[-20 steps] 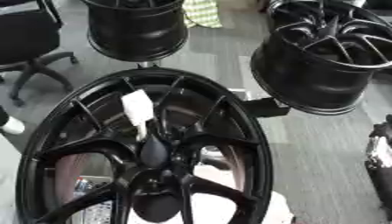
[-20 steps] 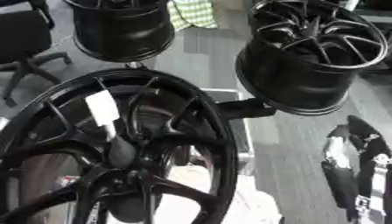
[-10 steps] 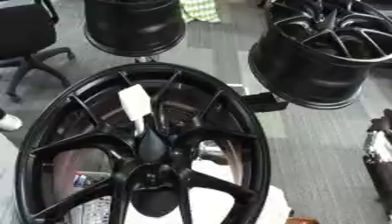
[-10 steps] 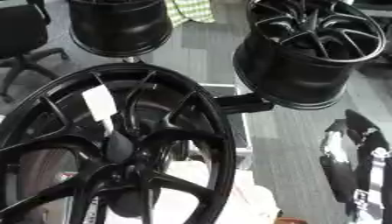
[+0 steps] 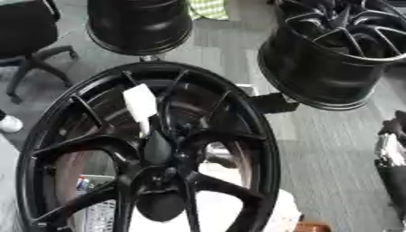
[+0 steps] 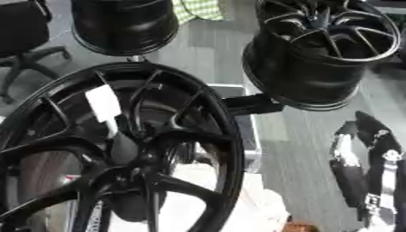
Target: Pull the pin out of the wheel hub.
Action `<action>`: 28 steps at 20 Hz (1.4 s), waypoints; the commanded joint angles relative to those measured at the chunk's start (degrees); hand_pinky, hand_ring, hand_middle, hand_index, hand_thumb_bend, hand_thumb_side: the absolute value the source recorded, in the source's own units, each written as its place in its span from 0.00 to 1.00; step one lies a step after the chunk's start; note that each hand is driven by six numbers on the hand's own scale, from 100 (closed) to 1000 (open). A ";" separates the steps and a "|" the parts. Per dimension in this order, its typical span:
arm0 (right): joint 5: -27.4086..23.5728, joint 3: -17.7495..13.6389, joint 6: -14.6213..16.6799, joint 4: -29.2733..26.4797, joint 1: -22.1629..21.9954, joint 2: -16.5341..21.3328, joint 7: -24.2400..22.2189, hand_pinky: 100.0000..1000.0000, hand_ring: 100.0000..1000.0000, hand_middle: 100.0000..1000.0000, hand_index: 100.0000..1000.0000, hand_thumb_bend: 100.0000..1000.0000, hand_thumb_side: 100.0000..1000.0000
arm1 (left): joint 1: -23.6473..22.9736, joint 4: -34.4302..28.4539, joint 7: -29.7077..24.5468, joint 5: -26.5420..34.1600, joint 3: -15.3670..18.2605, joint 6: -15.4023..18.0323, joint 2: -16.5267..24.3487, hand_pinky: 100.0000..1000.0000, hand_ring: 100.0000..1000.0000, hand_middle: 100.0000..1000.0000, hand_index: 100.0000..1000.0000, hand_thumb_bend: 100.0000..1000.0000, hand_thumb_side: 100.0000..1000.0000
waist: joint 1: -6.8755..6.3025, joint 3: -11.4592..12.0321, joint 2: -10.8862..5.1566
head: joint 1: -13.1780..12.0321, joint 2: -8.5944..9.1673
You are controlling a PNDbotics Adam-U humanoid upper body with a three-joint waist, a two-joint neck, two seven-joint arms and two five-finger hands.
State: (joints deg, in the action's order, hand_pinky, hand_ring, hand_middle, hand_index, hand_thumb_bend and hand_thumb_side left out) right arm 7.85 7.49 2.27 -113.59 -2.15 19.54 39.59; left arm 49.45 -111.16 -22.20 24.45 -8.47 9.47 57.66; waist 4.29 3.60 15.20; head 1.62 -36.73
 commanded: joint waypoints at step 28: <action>-0.41 0.69 0.05 -1.01 0.22 1.87 -0.92 0.86 0.84 0.59 0.76 0.00 0.48 | 13.25 -2.12 -29.18 -18.07 -17.25 16.01 -4.40 0.82 0.79 0.74 0.89 0.00 0.18 | -1.06 -0.28 -0.79 | -0.93 0.27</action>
State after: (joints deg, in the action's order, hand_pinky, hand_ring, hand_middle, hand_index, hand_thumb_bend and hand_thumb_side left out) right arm 7.56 8.19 2.31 -113.59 -2.08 20.01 38.78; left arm 61.53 -113.45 -44.16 7.36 -25.82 19.72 53.22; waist 3.54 3.39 15.21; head 0.72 -36.73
